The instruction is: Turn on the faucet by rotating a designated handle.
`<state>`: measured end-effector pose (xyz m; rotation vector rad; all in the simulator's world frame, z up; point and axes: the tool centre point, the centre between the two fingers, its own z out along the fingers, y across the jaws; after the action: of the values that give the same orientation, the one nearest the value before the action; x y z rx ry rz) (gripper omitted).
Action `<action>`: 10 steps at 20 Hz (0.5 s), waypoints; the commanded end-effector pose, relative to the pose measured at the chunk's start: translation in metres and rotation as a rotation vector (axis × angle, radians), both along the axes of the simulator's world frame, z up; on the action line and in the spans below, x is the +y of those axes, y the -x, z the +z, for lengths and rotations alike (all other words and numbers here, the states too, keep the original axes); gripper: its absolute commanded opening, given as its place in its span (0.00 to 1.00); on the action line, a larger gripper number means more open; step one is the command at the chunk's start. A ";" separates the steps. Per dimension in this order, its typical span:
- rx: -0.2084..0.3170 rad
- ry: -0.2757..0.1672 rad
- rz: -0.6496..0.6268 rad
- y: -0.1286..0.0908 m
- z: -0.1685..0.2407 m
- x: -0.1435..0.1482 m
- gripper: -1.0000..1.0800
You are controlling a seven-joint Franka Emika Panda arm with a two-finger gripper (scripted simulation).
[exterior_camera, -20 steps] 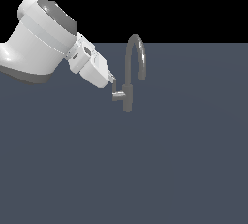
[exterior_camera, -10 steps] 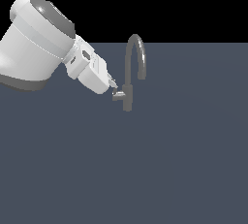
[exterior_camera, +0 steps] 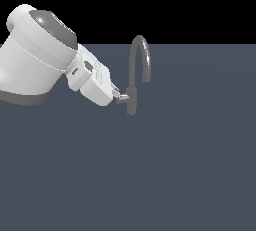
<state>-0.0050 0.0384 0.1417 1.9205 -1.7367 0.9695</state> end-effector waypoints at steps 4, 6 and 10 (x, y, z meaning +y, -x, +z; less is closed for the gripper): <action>0.022 0.009 -0.019 0.019 -0.033 -0.013 0.00; 0.024 0.009 -0.023 0.025 -0.042 -0.015 0.00; 0.005 0.006 -0.002 0.014 -0.039 -0.004 0.00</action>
<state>-0.0188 0.0371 0.1087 1.9222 -1.7316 0.9692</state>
